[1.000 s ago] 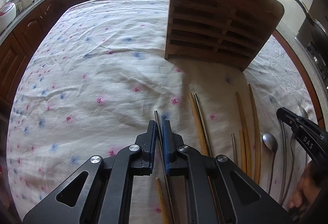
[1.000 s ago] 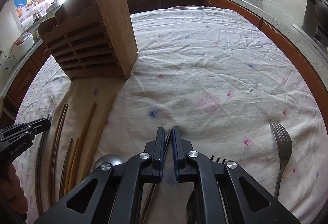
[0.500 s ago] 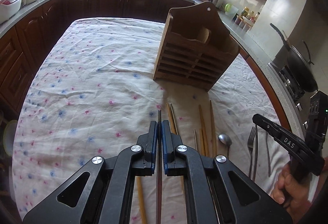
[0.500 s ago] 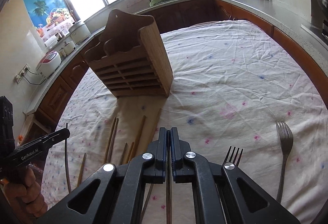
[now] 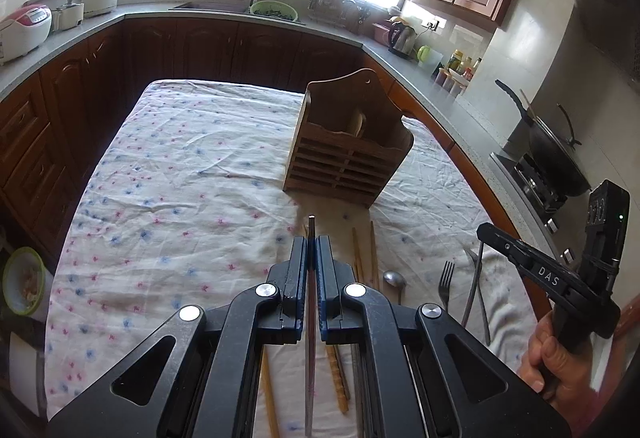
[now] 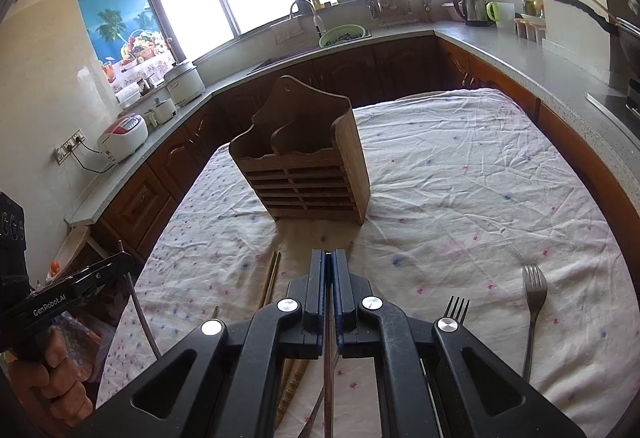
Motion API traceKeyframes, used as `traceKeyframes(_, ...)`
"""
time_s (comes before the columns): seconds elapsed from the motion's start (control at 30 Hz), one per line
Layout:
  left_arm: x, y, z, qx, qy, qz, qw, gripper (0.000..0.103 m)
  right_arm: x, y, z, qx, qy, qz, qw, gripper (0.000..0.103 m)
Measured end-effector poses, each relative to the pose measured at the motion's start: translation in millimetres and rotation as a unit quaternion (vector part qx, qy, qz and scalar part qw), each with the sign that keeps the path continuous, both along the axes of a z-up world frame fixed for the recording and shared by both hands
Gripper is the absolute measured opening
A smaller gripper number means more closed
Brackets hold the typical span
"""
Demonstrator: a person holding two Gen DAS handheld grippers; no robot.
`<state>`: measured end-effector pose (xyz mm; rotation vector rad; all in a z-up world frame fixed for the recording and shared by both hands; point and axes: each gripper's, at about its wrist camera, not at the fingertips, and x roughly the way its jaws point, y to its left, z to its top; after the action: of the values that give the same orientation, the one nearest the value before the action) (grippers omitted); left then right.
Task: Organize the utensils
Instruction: 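Lift both held metal utensils and carry them over the wooden holder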
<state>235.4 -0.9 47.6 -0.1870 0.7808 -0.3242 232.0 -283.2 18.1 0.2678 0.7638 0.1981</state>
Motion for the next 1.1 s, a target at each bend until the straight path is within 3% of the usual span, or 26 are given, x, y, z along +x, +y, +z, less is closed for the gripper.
traceKeyframes(0.7,-16,11,29,-0.017,-0.049,0.012,0.9986,0.004,-23,1,47,-0.005,-0.069,0.007,0.998,0.004)
traceKeyframes(1.1,-2,12,51,-0.031,-0.078,0.016,0.9963,0.004,-8,-2,69,-0.001,-0.119,-0.003,0.993,0.004)
